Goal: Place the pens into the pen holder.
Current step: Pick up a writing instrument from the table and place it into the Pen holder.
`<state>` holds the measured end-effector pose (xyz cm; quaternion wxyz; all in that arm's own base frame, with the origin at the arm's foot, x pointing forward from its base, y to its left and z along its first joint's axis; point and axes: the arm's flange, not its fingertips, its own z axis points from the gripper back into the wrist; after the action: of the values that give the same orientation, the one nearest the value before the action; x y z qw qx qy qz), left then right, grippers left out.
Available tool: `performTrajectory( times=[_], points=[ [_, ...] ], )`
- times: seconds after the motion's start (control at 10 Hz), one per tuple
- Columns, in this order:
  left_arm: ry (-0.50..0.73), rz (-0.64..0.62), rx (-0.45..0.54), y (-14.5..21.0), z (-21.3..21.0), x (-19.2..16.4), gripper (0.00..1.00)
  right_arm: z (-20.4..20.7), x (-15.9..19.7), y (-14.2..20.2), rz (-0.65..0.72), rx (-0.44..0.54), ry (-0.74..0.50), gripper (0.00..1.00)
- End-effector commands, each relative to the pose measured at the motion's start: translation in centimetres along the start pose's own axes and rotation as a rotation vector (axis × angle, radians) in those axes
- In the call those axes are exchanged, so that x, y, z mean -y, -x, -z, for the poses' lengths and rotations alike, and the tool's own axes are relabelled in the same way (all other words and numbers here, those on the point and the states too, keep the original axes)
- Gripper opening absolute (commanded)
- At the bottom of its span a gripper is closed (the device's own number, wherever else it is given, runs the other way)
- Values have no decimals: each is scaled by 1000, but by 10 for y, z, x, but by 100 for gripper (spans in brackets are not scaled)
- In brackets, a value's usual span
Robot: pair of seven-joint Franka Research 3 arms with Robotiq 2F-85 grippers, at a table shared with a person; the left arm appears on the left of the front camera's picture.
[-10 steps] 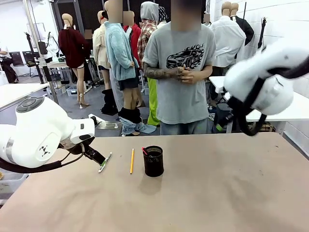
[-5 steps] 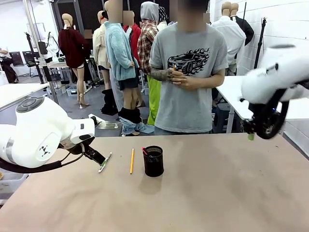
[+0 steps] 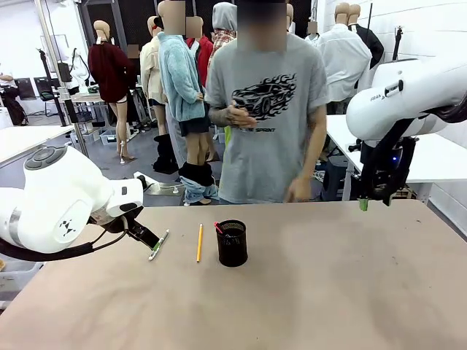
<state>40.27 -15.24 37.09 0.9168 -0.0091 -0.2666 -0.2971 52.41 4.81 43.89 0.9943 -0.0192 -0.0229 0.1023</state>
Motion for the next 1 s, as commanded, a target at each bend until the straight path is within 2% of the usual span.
performTrajectory(
  times=[0.0, 0.2, 0.3, 0.5, 0.7, 0.9],
  points=[
    [0, 0, 0, 0, 0, 0, 100, 6, -3, 2, 39, 6, -6, 100],
    [5, -3, -44, -18, 7, -2, 100, 20, -9, 4, 12, 17, -20, 100],
    [-8, -13, -102, -31, 13, -3, 100, 6, 3, 2, 18, -10, -2, 100],
    [-37, -37, -236, -61, 37, -8, 100, 6, 3, 2, 18, -10, -2, 100],
    [-80, -116, -296, -87, 61, -20, 100, 6, 3, 2, 18, -10, -2, 100],
    [-64, -146, -342, -101, 79, -19, 100, 6, 3, 2, 18, -10, -2, 100]
  ],
)
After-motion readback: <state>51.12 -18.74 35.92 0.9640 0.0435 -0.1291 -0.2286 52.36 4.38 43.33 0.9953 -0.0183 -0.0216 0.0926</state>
